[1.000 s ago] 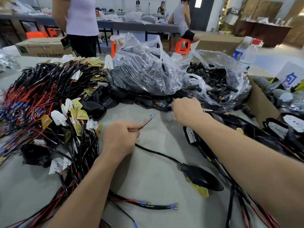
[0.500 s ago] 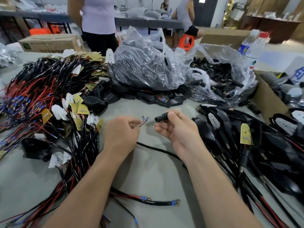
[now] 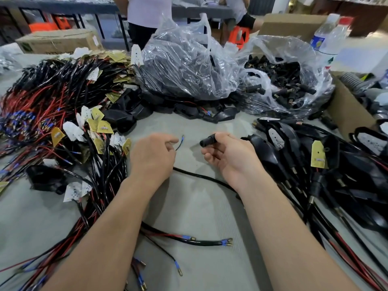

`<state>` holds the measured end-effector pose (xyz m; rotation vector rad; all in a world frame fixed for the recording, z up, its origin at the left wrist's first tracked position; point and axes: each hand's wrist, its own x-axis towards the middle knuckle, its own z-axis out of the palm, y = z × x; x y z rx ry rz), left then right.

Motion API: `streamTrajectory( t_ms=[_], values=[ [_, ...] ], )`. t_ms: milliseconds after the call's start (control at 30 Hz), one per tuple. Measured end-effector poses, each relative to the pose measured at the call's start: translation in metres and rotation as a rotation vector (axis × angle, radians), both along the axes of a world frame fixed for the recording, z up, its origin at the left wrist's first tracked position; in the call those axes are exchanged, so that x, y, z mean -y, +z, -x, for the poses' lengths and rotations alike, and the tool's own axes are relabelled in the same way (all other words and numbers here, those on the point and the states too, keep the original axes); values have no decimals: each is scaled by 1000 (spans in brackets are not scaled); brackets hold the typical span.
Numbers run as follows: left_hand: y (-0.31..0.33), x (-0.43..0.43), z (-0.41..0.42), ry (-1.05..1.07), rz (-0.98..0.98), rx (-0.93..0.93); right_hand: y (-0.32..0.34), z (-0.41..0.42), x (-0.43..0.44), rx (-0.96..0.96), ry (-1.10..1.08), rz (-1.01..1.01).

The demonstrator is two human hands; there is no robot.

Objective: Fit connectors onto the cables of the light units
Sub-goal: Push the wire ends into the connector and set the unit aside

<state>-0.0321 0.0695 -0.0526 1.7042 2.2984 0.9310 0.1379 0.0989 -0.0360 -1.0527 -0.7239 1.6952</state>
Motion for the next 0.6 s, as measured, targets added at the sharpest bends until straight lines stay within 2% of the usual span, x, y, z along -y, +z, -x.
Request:
streamTrajectory(
  t_ms=[100, 200, 267, 500, 600],
  values=[
    [0, 1, -2, -51, 12, 26, -1, 0, -1, 2, -21, 8],
    [-1, 0, -6, -199, -45, 279, -1, -1, -2, -10, -73, 17],
    [0, 0, -7, -271, -65, 365, -1, -3, -3, -27, -123, 24],
    [-1, 0, -8, -246, -30, 453, 1, -5, -3, -80, -135, 33],
    [-1, 4, -12, -252, -85, 498, 1, -3, -1, -96, -93, 20]
  ],
)
